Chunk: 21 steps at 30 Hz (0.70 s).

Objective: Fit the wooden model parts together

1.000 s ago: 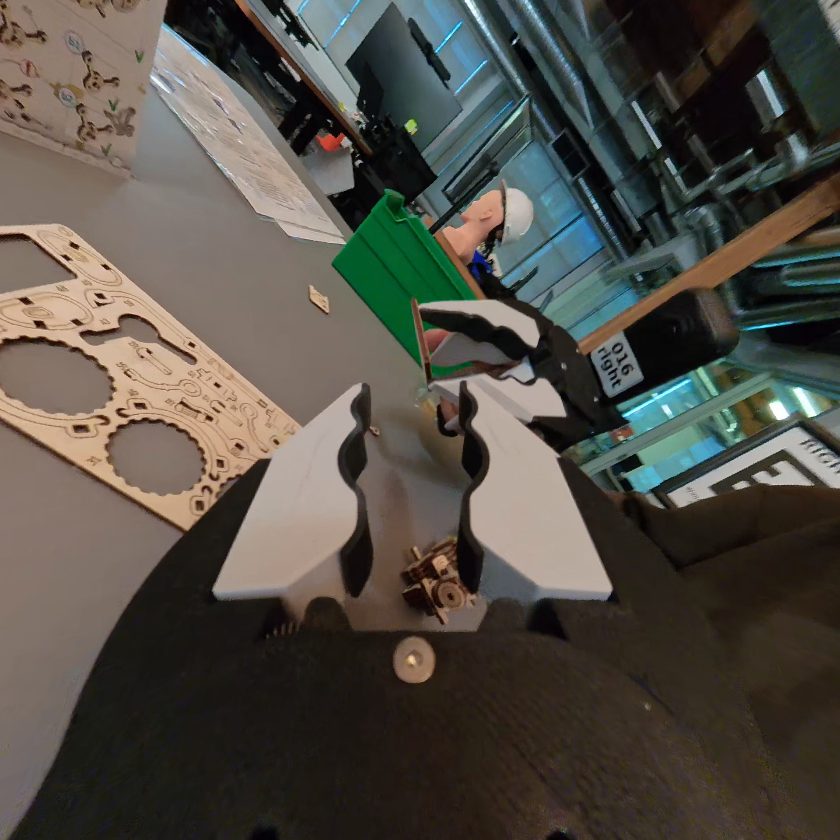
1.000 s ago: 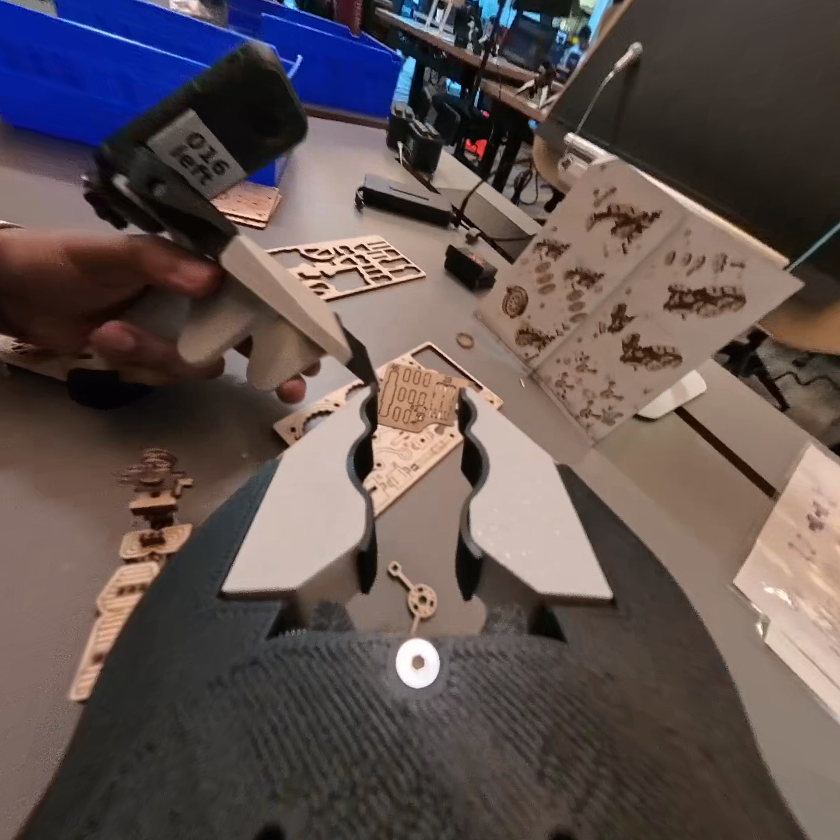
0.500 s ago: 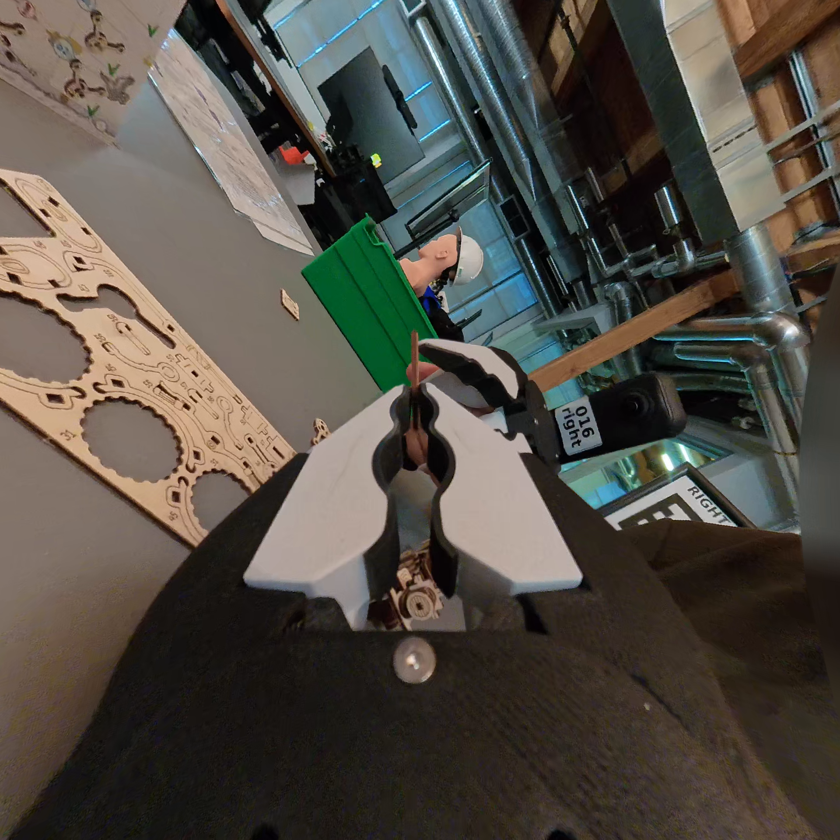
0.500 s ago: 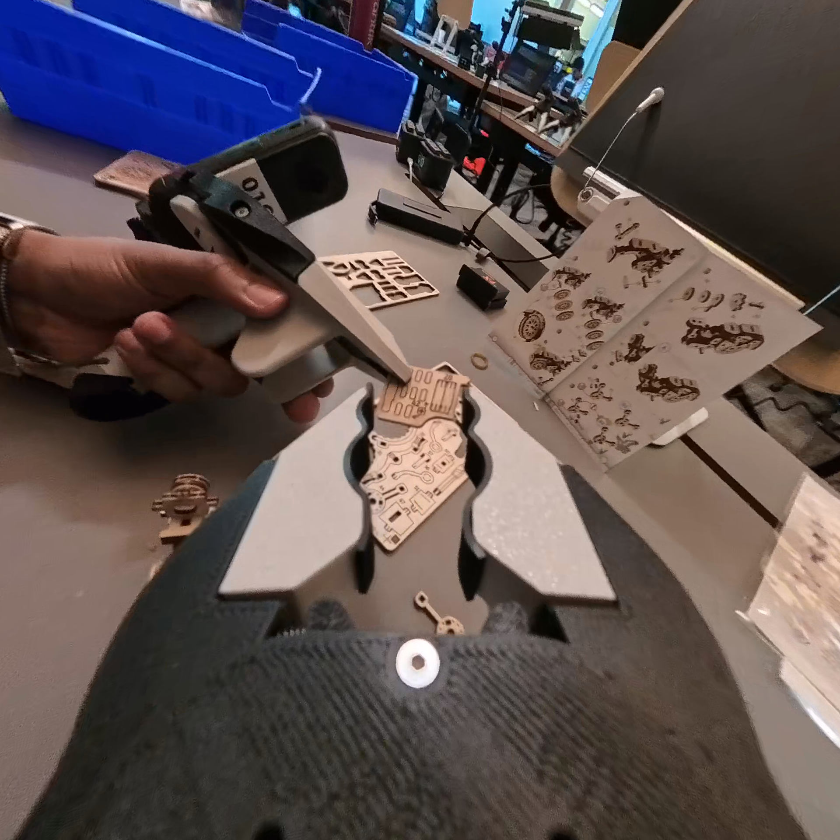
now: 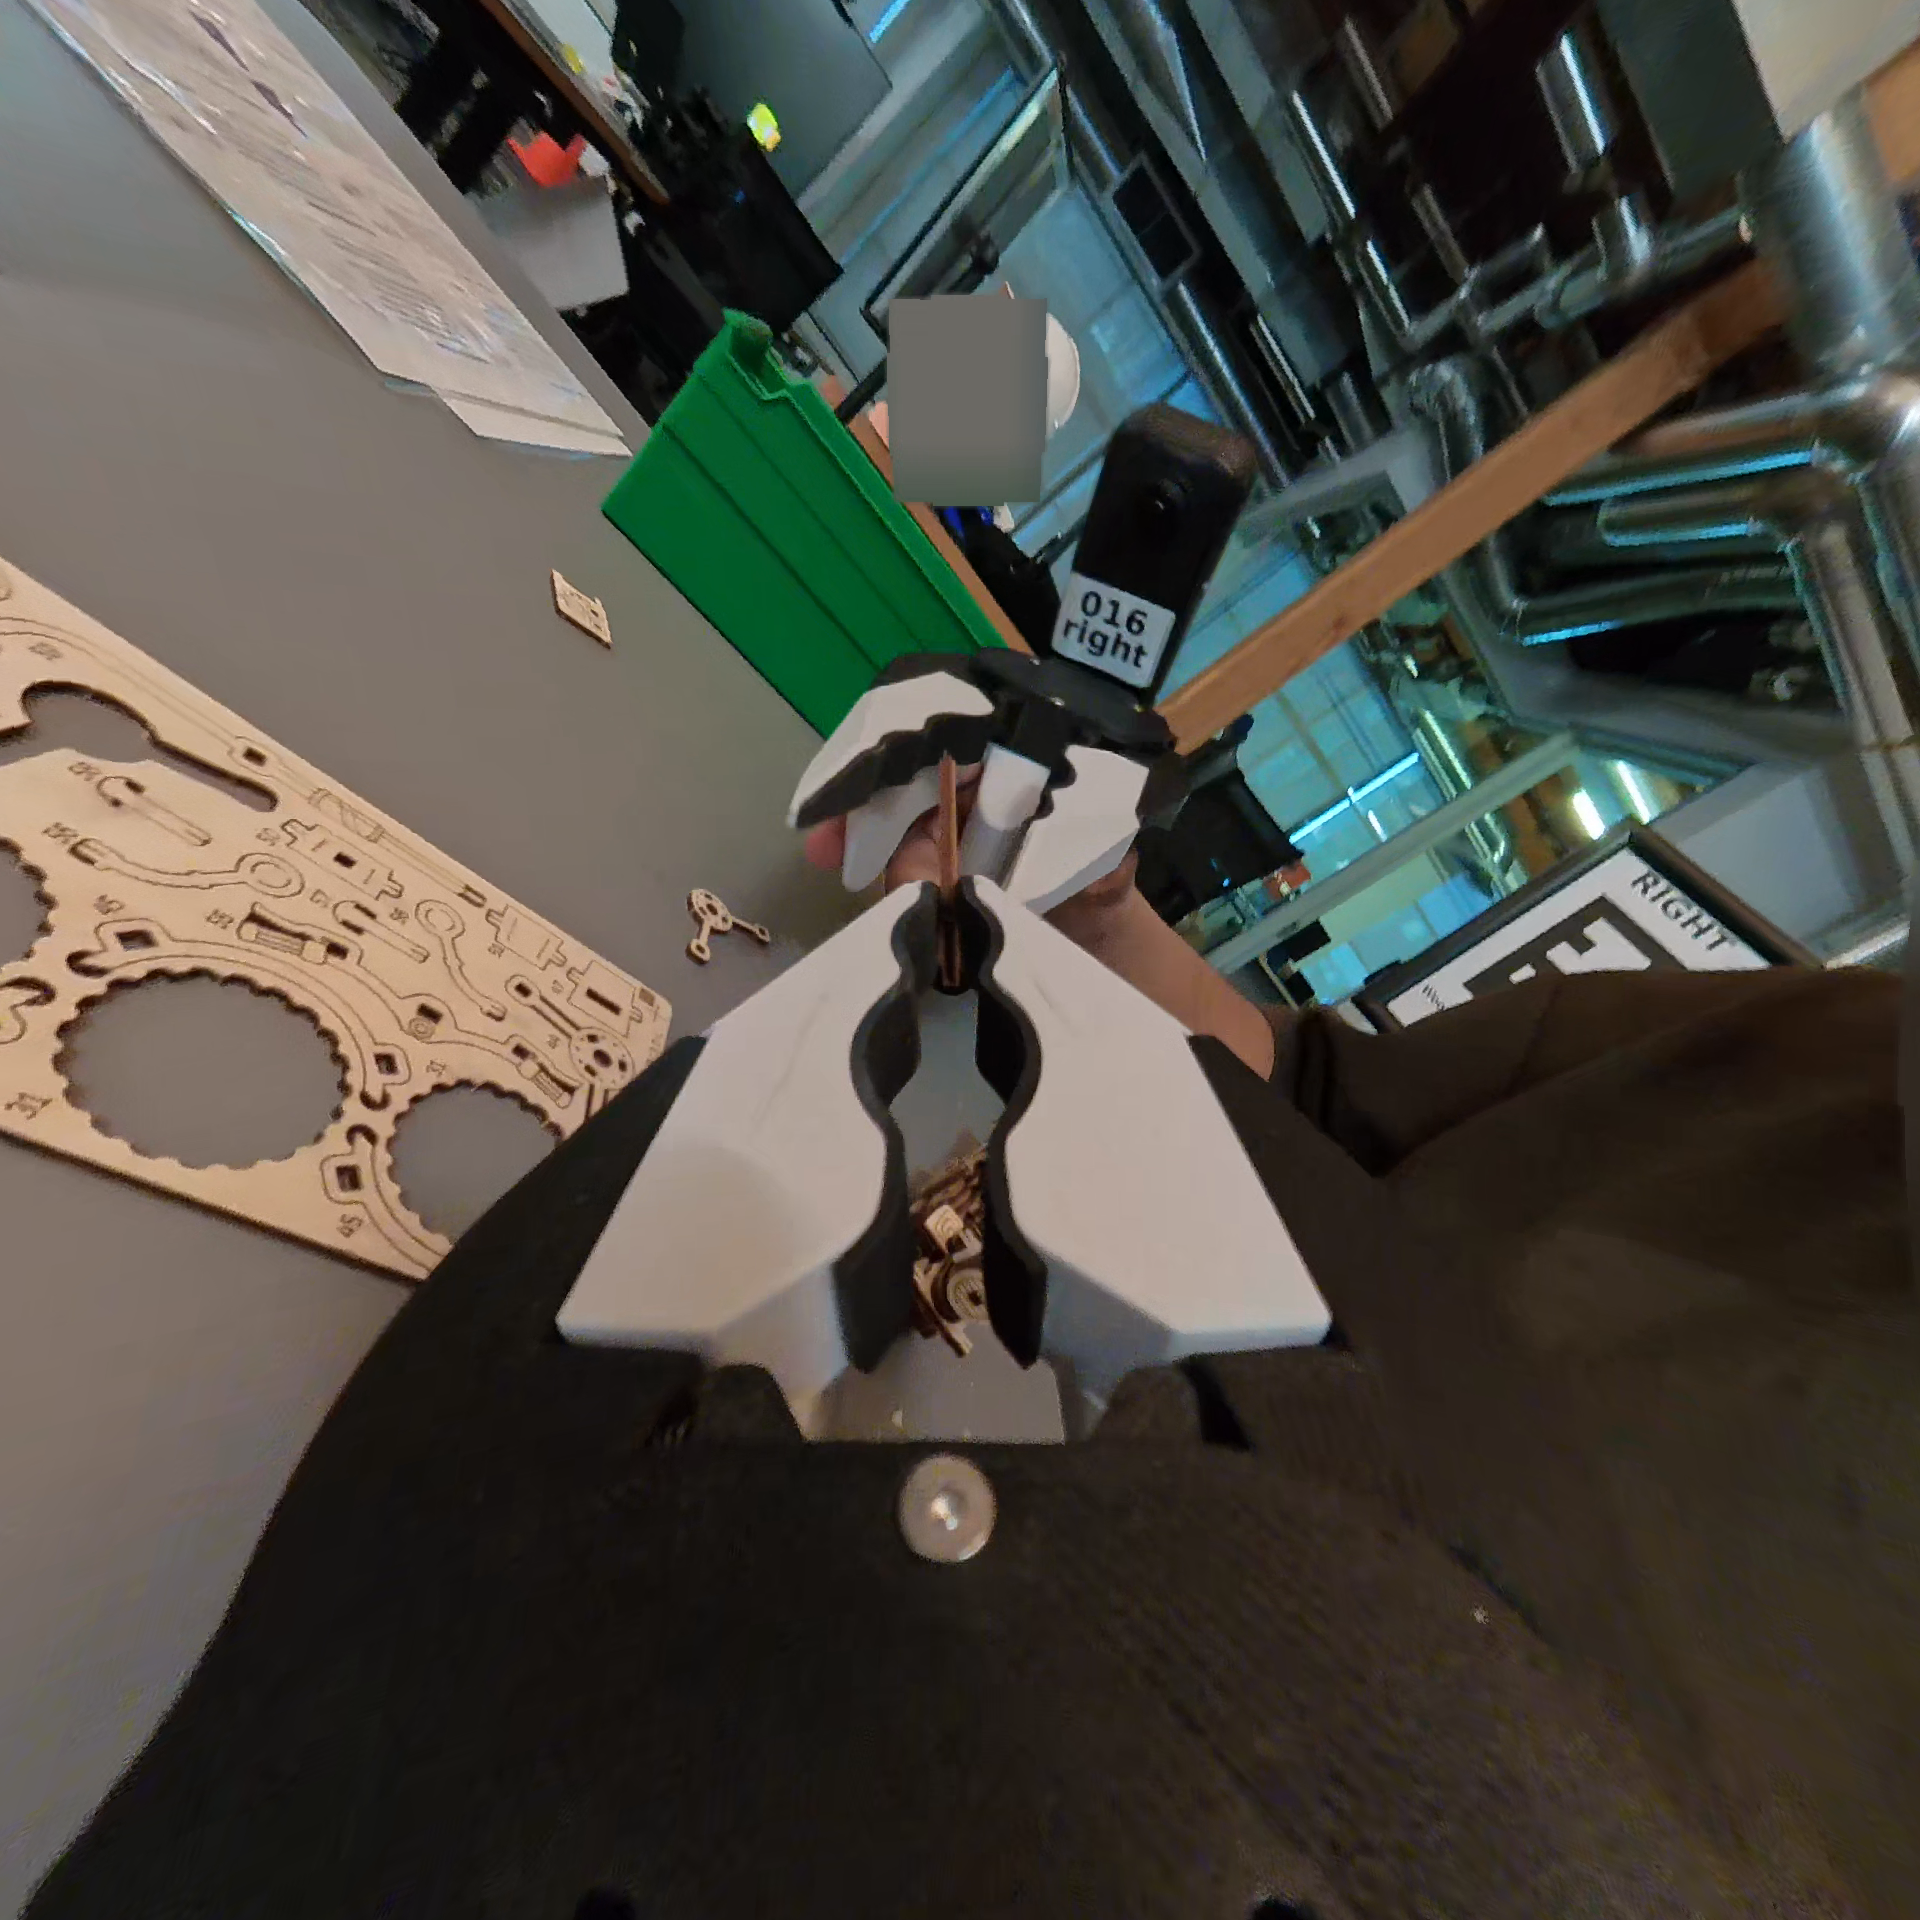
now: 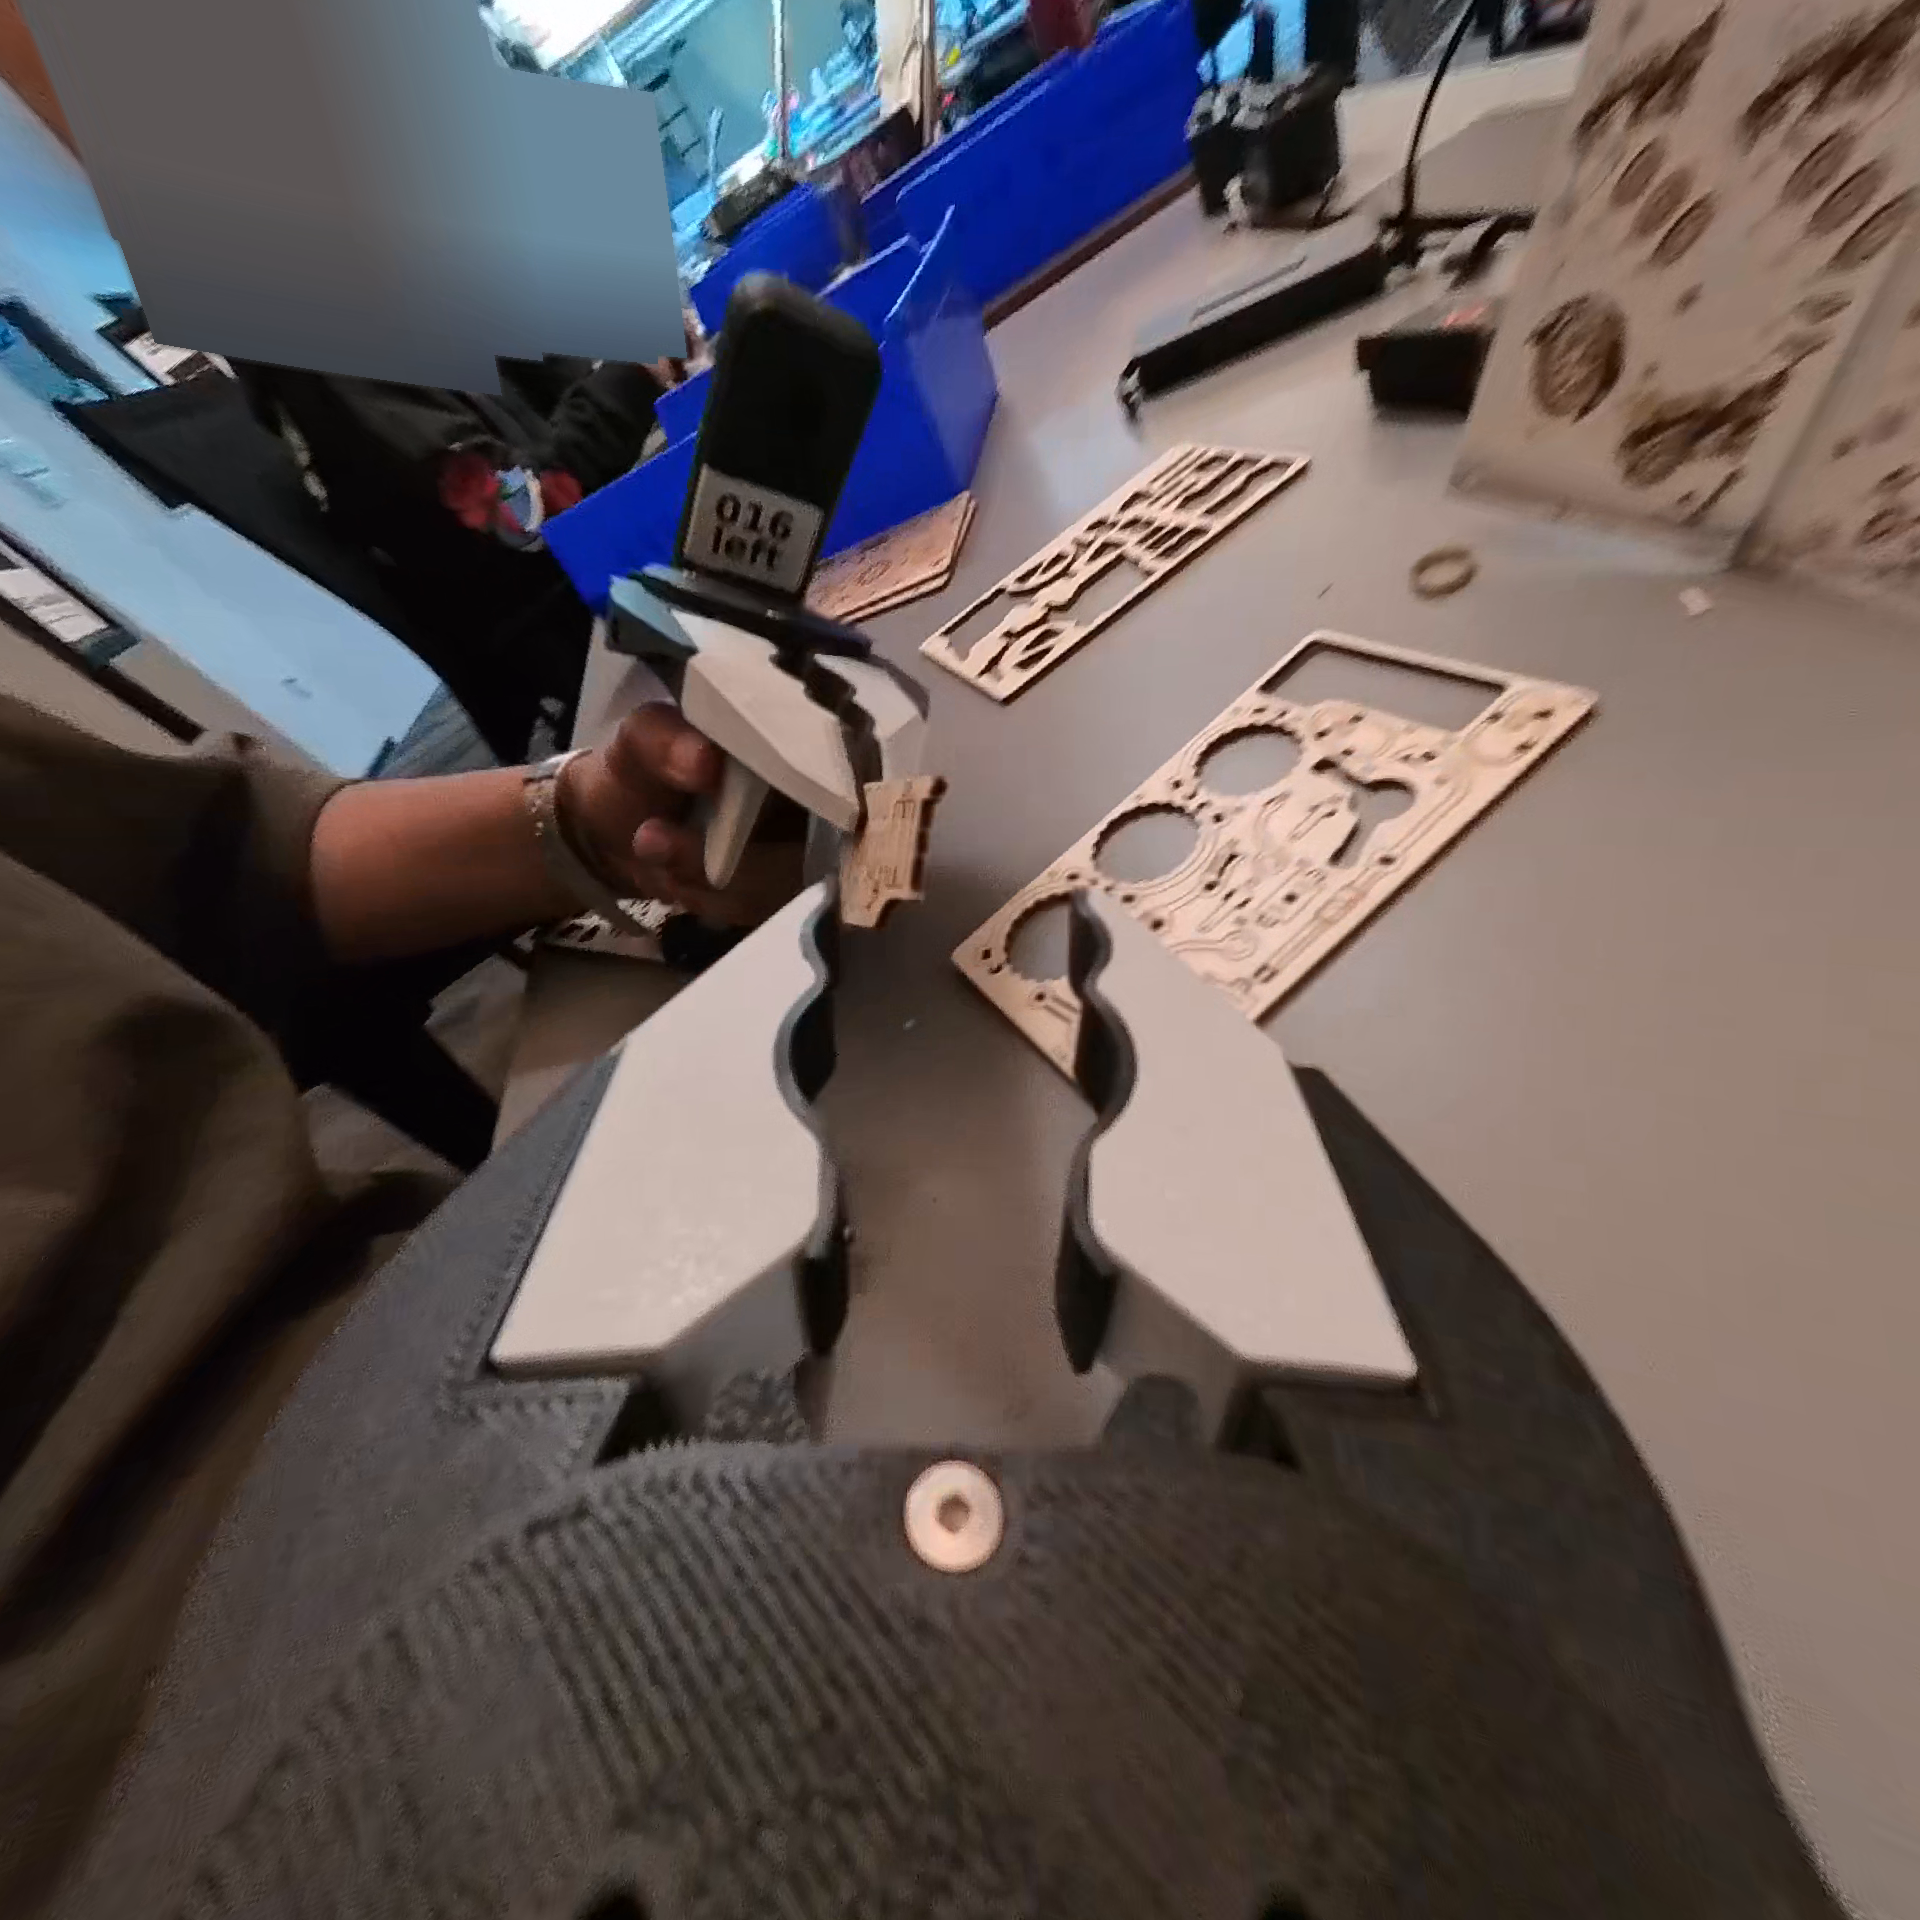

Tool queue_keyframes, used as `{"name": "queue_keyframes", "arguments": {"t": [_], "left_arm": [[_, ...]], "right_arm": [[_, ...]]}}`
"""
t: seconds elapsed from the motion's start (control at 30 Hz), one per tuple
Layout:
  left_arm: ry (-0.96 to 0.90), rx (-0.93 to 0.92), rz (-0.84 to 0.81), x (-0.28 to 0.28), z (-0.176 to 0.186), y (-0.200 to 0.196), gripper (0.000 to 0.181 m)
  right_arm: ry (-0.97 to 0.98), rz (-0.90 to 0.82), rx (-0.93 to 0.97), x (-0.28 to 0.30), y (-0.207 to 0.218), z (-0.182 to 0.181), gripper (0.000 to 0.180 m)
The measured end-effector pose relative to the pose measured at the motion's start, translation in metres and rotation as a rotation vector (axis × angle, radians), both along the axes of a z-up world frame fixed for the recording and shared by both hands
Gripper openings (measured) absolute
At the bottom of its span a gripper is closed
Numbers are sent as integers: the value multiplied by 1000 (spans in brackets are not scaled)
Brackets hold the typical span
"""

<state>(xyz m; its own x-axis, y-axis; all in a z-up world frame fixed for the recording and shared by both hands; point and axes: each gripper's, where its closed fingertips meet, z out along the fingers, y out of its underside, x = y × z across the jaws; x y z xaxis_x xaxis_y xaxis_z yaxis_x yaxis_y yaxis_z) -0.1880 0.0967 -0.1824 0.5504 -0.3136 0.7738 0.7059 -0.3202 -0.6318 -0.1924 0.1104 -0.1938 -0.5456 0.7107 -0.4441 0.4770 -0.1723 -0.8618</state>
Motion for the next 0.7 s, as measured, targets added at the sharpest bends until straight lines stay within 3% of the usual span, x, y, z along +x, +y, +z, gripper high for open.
{"name": "queue_keyframes", "arguments": {"t": [0.1, 0.17, 0.2, 0.4, 0.7], "left_arm": [[43, -20, -2, 4, -4, 1, 1], [55, -27, 21, 3, -6, 3, 5], [52, -22, 28, 3, -5, 3, 7], [37, 1, 51, 0, -1, 4, 25], [44, 48, 62, 1, 7, 3, 7]], "right_arm": [[-51, 64, -10, 4, -14, -10, 29], [-44, 108, -10, 8, -22, -11, 4], [-33, 112, -11, 8, -24, -9, 1], [7, 61, -147, 3, -20, 12, 1], [-37, 84, -209, 3, -27, 9, 1]]}}
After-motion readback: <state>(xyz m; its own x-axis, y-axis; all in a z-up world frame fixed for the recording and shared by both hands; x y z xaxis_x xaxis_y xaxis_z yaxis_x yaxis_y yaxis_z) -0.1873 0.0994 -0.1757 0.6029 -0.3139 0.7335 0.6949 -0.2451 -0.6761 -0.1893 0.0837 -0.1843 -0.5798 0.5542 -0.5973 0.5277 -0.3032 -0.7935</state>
